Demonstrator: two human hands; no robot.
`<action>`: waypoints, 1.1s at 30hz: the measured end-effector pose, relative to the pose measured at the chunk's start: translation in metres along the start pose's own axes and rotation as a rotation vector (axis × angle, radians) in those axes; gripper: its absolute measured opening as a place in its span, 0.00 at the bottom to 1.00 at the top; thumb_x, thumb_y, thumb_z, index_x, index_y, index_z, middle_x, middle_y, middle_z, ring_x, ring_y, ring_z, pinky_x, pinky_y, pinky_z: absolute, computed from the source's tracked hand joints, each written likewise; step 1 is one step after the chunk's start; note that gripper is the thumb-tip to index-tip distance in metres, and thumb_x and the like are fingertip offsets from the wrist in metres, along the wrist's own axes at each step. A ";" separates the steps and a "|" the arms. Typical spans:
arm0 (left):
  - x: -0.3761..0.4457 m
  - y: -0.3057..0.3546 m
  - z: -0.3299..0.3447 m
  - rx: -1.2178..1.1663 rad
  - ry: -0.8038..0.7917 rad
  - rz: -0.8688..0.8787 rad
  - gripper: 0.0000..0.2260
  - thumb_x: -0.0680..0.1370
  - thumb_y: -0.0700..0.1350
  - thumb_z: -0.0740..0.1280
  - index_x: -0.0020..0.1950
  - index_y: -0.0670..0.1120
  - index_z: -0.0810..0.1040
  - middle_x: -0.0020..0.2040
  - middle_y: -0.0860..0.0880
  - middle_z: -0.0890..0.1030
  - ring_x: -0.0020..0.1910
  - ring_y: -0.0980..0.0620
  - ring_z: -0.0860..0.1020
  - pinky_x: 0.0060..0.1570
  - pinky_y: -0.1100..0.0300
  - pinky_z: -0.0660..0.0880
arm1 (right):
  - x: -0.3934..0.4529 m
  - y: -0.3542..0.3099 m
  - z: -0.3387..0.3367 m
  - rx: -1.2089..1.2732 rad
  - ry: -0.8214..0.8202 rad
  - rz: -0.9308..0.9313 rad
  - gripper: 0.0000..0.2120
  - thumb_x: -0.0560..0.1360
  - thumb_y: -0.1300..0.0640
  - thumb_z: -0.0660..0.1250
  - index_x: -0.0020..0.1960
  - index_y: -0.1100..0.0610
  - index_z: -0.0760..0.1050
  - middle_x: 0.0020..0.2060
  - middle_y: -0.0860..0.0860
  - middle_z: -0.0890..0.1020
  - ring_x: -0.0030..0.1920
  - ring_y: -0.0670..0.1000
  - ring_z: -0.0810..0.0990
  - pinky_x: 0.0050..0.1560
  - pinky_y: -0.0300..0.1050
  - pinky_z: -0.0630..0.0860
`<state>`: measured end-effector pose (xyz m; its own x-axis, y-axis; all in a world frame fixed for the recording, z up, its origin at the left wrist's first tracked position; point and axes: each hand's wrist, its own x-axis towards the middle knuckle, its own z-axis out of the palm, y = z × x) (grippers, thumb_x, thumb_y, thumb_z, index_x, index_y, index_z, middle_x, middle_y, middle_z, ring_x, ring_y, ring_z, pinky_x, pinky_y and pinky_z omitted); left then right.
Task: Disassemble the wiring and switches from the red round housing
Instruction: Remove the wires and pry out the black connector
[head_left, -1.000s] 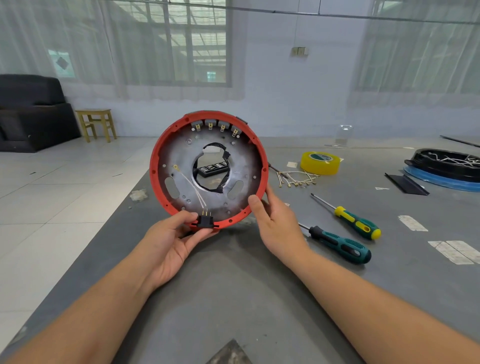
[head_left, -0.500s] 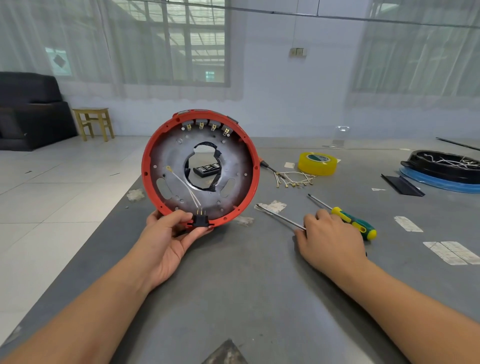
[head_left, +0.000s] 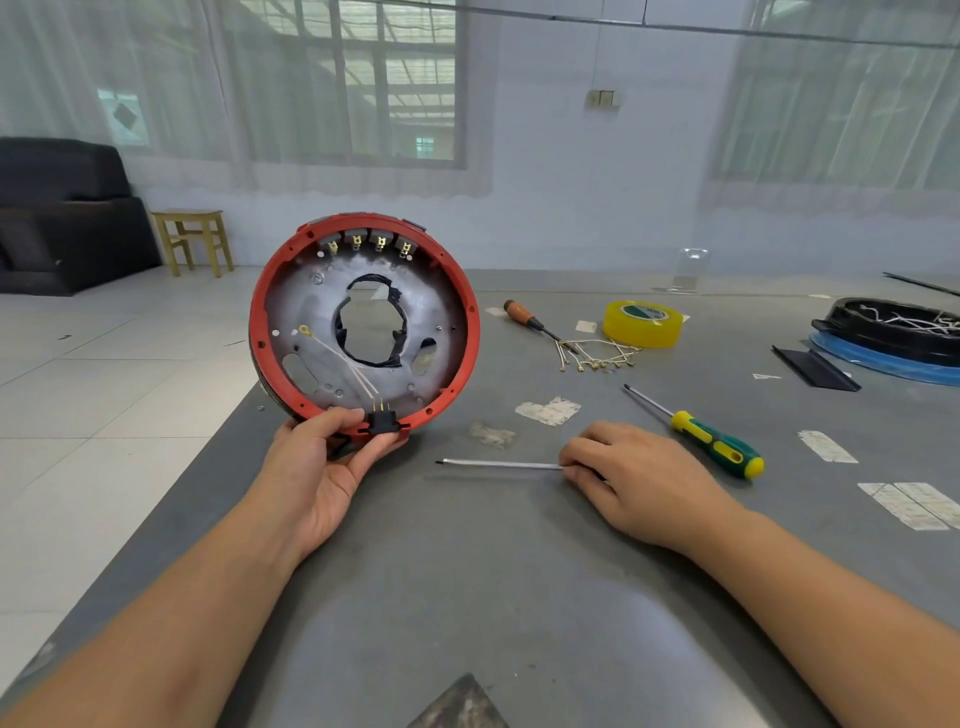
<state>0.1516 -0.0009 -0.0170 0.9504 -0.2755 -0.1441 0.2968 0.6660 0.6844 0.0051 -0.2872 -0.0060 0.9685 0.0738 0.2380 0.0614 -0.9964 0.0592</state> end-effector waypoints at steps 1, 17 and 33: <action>0.000 0.001 -0.001 0.003 -0.010 -0.005 0.15 0.80 0.29 0.64 0.65 0.39 0.72 0.61 0.32 0.80 0.61 0.26 0.81 0.39 0.49 0.86 | 0.000 -0.002 -0.001 0.023 0.024 -0.018 0.12 0.85 0.45 0.55 0.60 0.45 0.74 0.54 0.47 0.78 0.53 0.51 0.77 0.50 0.50 0.76; -0.010 -0.009 0.008 0.045 -0.040 0.008 0.23 0.78 0.25 0.65 0.70 0.41 0.70 0.61 0.37 0.80 0.52 0.38 0.87 0.48 0.39 0.85 | 0.012 -0.014 0.003 -0.236 0.517 -0.001 0.14 0.78 0.56 0.72 0.62 0.45 0.78 0.40 0.52 0.81 0.37 0.59 0.79 0.53 0.55 0.71; -0.010 -0.014 0.008 0.144 -0.093 0.072 0.34 0.76 0.24 0.67 0.77 0.49 0.67 0.49 0.42 0.87 0.55 0.35 0.86 0.48 0.43 0.85 | 0.011 -0.008 0.002 -0.332 0.575 -0.036 0.17 0.77 0.59 0.71 0.63 0.44 0.79 0.47 0.53 0.81 0.45 0.59 0.79 0.61 0.59 0.66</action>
<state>0.1368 -0.0130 -0.0195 0.9541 -0.2982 -0.0285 0.2056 0.5824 0.7865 0.0153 -0.2785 -0.0055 0.6781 0.2097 0.7044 -0.0757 -0.9334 0.3507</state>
